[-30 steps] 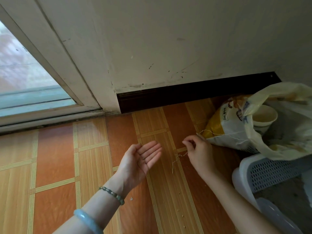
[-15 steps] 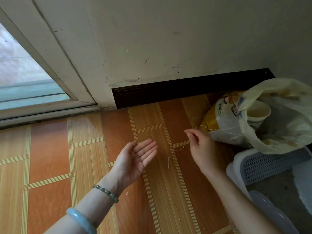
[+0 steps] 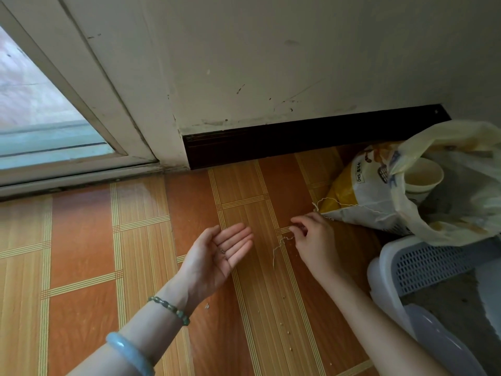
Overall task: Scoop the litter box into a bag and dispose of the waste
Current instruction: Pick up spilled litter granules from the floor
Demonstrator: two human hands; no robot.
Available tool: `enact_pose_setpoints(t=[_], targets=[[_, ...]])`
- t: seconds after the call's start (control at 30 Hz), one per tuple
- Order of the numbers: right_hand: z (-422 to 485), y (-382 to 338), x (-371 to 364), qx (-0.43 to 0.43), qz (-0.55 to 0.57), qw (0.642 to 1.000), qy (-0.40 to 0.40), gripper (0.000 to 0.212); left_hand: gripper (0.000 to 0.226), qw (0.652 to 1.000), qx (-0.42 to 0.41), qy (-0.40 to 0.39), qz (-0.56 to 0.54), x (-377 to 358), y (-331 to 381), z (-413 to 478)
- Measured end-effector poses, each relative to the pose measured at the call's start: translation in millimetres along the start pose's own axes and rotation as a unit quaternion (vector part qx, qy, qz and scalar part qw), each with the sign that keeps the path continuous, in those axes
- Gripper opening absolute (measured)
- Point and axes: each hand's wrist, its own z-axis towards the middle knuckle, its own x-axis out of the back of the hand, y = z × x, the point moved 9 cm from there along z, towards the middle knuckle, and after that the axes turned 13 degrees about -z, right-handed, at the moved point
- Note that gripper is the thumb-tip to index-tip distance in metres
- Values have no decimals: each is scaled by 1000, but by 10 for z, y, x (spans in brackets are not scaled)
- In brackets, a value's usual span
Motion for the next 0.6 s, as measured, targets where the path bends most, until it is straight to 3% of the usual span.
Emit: enact_pose_setpoints(t=[0.2, 0.47, 0.6], targets=[[47, -68, -50, 27, -18, 999, 9, 7, 43, 1000, 3, -4, 3, -26, -3, -5], [48, -175, -125, 75, -118, 990, -3, 11, 43, 1000, 10, -4, 9, -29, -53, 2], [-29, -421, -17, 81, 3, 995, -58, 7, 44, 1000, 16, -1, 21, -31, -110, 7]])
